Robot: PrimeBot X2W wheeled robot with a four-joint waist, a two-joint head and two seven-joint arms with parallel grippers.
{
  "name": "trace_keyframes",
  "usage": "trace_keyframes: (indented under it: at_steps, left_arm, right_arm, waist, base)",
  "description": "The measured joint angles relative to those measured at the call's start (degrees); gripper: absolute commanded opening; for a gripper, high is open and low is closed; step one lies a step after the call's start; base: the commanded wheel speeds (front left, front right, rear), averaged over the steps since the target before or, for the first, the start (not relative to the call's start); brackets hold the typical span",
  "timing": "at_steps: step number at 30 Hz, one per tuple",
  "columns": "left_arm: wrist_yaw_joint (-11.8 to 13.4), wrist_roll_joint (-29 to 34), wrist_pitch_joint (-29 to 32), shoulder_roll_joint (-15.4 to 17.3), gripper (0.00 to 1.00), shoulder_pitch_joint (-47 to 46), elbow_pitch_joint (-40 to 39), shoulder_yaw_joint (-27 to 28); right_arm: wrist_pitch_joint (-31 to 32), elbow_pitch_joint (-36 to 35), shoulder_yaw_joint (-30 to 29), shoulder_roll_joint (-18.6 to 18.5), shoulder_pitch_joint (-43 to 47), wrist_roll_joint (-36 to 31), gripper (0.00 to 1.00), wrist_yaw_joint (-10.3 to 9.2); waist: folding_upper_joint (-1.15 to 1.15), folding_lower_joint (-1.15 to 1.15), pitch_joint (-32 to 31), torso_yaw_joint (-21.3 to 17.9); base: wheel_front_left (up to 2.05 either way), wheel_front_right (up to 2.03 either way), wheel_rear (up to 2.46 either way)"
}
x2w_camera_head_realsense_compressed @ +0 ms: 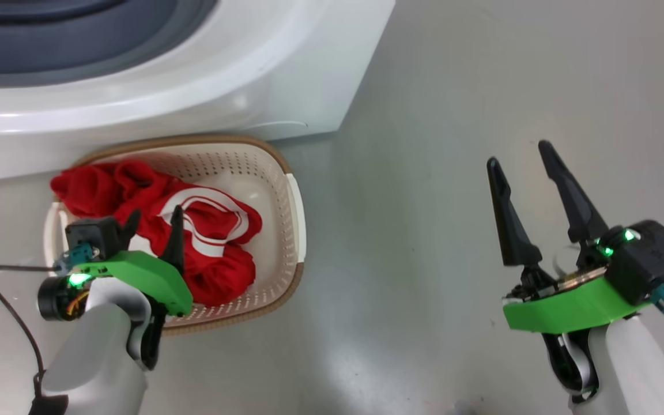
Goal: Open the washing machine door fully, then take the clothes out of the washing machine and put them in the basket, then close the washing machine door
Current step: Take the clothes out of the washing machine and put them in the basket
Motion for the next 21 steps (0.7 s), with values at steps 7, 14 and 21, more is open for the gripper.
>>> trace_keyframes:
  at_steps: [7,14,21]
  left_arm:
    - [1.5,1.4,0.0,-0.3,1.0,3.7,-8.8,1.9]
    - [3.5,4.1,0.0,-0.9,1.0,9.2,-19.0,4.5]
    - [4.1,6.5,-0.2,-1.6,1.0,15.4,-29.1,7.3]
  right_arm:
    - [0.0,0.3,0.0,0.0,0.8,-0.1,1.0,0.0]
    - [0.0,0.8,-0.3,0.0,2.9,-0.6,1.0,0.0]
    - [0.0,1.1,-0.9,0.0,4.3,-0.9,1.0,0.0]
  waist:
    - [0.0,0.0,-2.9,1.2]
    - [0.0,0.0,-6.1,2.2]
    - [0.0,0.0,-9.5,2.9]
  base:
    - [0.0,0.0,0.0]
    - [0.0,0.0,0.0]
    - [0.0,0.0,0.0]
